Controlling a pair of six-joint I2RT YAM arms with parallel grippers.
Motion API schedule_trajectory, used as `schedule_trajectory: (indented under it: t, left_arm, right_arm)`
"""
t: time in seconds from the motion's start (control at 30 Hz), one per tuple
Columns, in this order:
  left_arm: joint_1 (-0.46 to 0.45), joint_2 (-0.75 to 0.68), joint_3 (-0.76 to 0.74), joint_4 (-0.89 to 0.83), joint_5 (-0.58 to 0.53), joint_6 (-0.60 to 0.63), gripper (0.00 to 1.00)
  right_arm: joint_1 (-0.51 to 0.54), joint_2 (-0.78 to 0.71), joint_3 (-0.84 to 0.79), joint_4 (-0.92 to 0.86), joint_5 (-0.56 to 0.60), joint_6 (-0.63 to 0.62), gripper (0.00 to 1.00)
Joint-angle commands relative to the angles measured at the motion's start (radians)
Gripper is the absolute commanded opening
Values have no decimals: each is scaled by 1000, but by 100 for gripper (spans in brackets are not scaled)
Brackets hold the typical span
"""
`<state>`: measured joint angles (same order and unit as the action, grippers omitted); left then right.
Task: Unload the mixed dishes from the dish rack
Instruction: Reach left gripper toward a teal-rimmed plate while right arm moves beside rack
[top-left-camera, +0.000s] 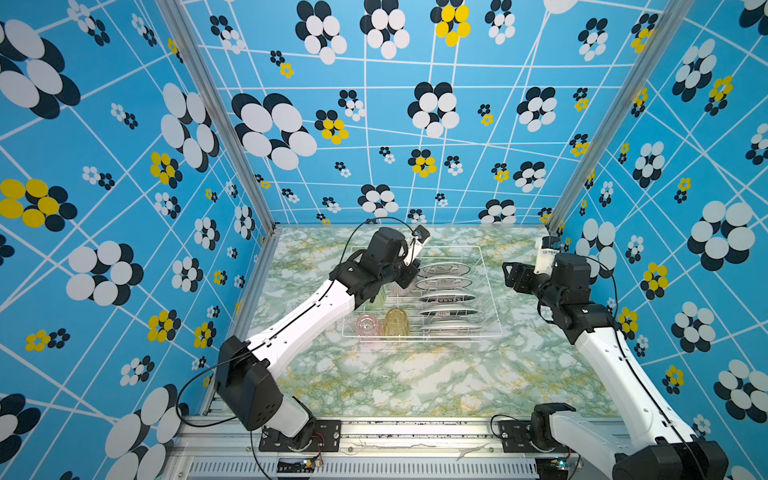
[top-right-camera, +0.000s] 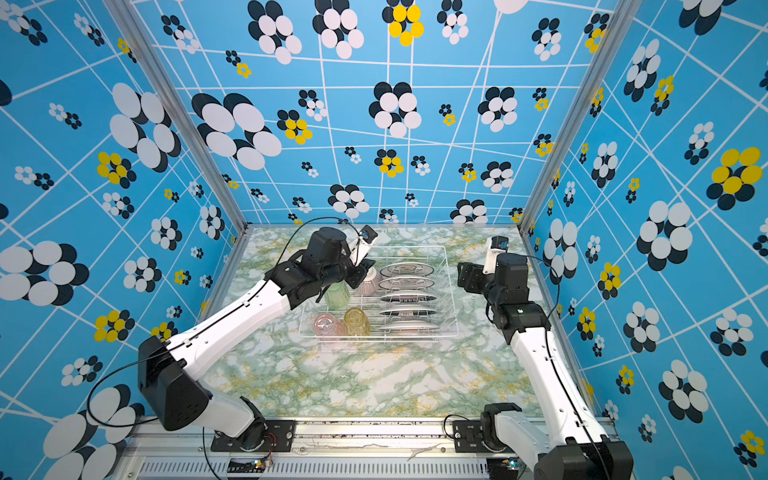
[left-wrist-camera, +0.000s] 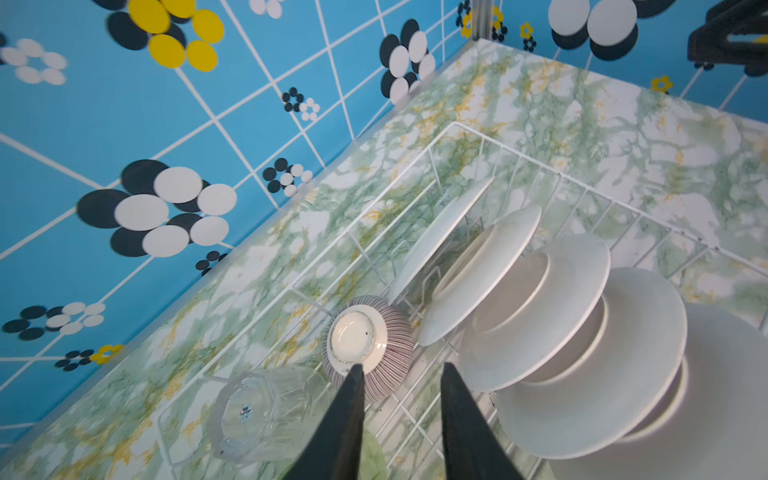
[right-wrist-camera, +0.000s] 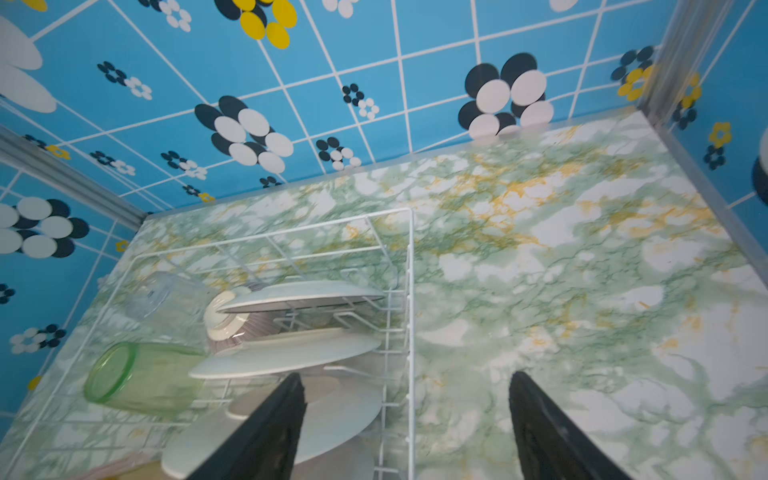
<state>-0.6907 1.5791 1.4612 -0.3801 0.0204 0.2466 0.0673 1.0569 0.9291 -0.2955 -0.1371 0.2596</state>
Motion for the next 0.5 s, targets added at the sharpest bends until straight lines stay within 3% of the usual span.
schedule_trajectory:
  t: [0.0,0.17,0.47]
  left_arm:
    - [-7,124,155,-157,85,94,32]
    - [-9,309,375,-273,103,150,27]
    - [-9,465,535,-318,113,230,29]
  right_arm:
    - [-6,28,58,-134,-153,31,78]
    - [-5,56,84,-119,-165,27,78]
    - [-5,108,103,-79,-182,20,79]
